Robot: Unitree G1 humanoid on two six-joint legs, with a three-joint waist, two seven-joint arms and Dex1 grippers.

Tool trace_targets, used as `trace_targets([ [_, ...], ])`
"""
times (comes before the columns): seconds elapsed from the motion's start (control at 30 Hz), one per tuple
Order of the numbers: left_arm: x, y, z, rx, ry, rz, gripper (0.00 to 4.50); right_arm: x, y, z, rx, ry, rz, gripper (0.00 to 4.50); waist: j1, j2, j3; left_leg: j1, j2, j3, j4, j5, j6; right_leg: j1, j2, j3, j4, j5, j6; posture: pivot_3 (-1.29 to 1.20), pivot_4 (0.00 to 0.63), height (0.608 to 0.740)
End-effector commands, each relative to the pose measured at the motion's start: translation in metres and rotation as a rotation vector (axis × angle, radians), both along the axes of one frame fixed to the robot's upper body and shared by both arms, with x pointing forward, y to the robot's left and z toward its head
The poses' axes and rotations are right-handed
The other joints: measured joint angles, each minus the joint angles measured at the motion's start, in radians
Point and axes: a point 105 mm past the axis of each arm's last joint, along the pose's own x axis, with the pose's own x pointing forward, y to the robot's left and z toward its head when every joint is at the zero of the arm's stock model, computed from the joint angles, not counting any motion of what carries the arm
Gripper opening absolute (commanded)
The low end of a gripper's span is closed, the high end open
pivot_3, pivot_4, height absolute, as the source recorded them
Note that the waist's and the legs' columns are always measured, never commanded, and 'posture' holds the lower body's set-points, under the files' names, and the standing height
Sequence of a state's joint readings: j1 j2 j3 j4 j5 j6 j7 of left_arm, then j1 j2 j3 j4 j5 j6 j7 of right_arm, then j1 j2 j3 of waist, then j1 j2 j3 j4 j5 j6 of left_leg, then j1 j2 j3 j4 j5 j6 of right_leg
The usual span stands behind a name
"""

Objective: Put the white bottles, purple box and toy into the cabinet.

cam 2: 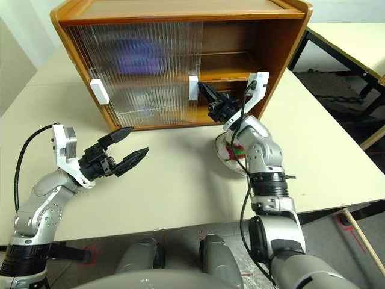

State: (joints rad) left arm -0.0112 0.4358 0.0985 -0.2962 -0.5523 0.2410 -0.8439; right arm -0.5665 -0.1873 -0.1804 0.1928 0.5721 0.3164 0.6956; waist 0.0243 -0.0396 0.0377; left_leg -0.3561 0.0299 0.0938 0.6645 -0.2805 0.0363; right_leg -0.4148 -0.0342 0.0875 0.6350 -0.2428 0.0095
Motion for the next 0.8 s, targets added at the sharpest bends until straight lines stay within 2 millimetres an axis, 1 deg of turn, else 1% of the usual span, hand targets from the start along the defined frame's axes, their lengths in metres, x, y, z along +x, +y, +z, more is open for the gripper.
trace_targets([
  [0.03, -0.002, -0.001, -0.002, 0.002, 0.009, -0.014, 4.50, -0.012, -0.017, 0.006, -0.063, 0.010, 0.041, 0.74, 0.004, 0.000, 0.000, 0.000, 0.000, 0.000, 0.000, 0.000, 0.000, 0.000, 0.000, 0.000, 0.000, 0.000, 0.000, 0.21, 0.008, 0.740],
  [0.1, -0.001, 0.000, -0.002, 0.002, 0.008, -0.016, 4.50, -0.022, -0.030, 0.010, -0.118, 0.034, 0.075, 1.43, 0.013, 0.000, 0.000, -0.001, 0.000, 0.000, 0.000, 0.000, 0.000, 0.000, 0.000, 0.000, -0.002, 0.000, 0.001, 0.21, 0.008, 0.740],
  [0.2, 0.000, 0.001, -0.002, 0.004, 0.008, -0.019, 4.50, -0.039, -0.049, 0.014, -0.204, 0.106, 0.156, 2.59, 0.027, 0.000, 0.000, -0.003, 0.000, -0.001, 0.000, 0.000, 0.000, 0.000, 0.000, -0.001, -0.005, -0.001, 0.001, 0.21, 0.008, 0.740],
  [0.23, 0.000, 0.001, -0.002, 0.004, 0.009, -0.021, 4.50, -0.047, -0.058, 0.013, -0.249, 0.145, 0.192, 2.90, 0.030, 0.000, 0.000, -0.003, 0.000, -0.002, 0.000, 0.000, 0.000, 0.000, 0.000, -0.001, -0.007, -0.001, 0.001, 0.18, 0.007, 0.740],
  [0.27, 0.000, 0.001, -0.003, 0.005, 0.010, -0.023, 4.50, -0.054, -0.066, 0.013, -0.289, 0.181, 0.219, 3.33, 0.031, 0.000, 0.000, -0.004, 0.000, -0.002, 0.000, 0.000, 0.000, 0.000, 0.000, -0.001, -0.008, -0.001, 0.001, 0.18, 0.007, 0.740],
  [0.37, 0.000, 0.002, -0.004, 0.010, 0.014, -0.032, 4.50, -0.073, -0.095, 0.015, -0.398, 0.313, 0.249, 4.48, 0.040, -0.001, 0.001, -0.004, 0.000, -0.002, 0.000, 0.000, 0.001, 0.001, 0.000, -0.001, -0.011, -0.001, 0.002, 0.17, 0.010, 0.740],
  [0.43, 0.000, 0.003, -0.004, 0.013, 0.016, -0.035, 4.50, -0.084, -0.111, 0.014, -0.456, 0.402, 0.249, 4.48, 0.044, -0.001, 0.001, -0.005, 0.000, -0.001, 0.000, -0.001, 0.002, 0.001, 0.000, -0.001, -0.012, -0.001, 0.002, 0.17, 0.011, 0.740],
  [0.5, 0.000, 0.004, -0.004, 0.015, 0.019, -0.040, 4.50, -0.096, -0.125, 0.005, -0.513, 0.518, 0.244, 4.48, 0.044, -0.002, 0.002, -0.005, 0.000, -0.001, 0.000, -0.001, 0.003, 0.001, 0.000, -0.001, -0.012, -0.002, 0.003, 0.17, 0.011, 0.740],
  [0.57, -0.001, 0.005, -0.005, 0.016, 0.022, -0.045, 4.50, -0.110, -0.132, -0.007, -0.533, 0.636, 0.251, 4.48, 0.044, -0.005, 0.003, -0.005, 0.001, -0.001, 0.000, -0.001, 0.003, 0.001, 0.001, -0.001, -0.012, -0.004, 0.006, 0.17, 0.014, 0.740],
  [0.63, -0.002, 0.005, -0.005, 0.015, 0.023, -0.049, 4.50, -0.117, -0.135, -0.019, -0.537, 0.698, 0.249, 4.48, 0.044, -0.006, 0.004, -0.004, 0.001, -0.001, 0.000, -0.001, 0.003, 0.002, 0.000, -0.001, -0.012, -0.004, 0.006, 0.17, 0.014, 0.740],
  [0.8, -0.004, 0.001, -0.003, 0.001, 0.009, -0.072, 4.50, -0.123, -0.134, -0.047, -0.524, 0.776, 0.238, 4.48, 0.044, -0.008, 0.005, -0.004, 0.000, -0.001, 0.002, -0.001, 0.003, 0.003, 0.000, -0.001, -0.012, -0.003, 0.008, 0.17, 0.011, 0.740],
])
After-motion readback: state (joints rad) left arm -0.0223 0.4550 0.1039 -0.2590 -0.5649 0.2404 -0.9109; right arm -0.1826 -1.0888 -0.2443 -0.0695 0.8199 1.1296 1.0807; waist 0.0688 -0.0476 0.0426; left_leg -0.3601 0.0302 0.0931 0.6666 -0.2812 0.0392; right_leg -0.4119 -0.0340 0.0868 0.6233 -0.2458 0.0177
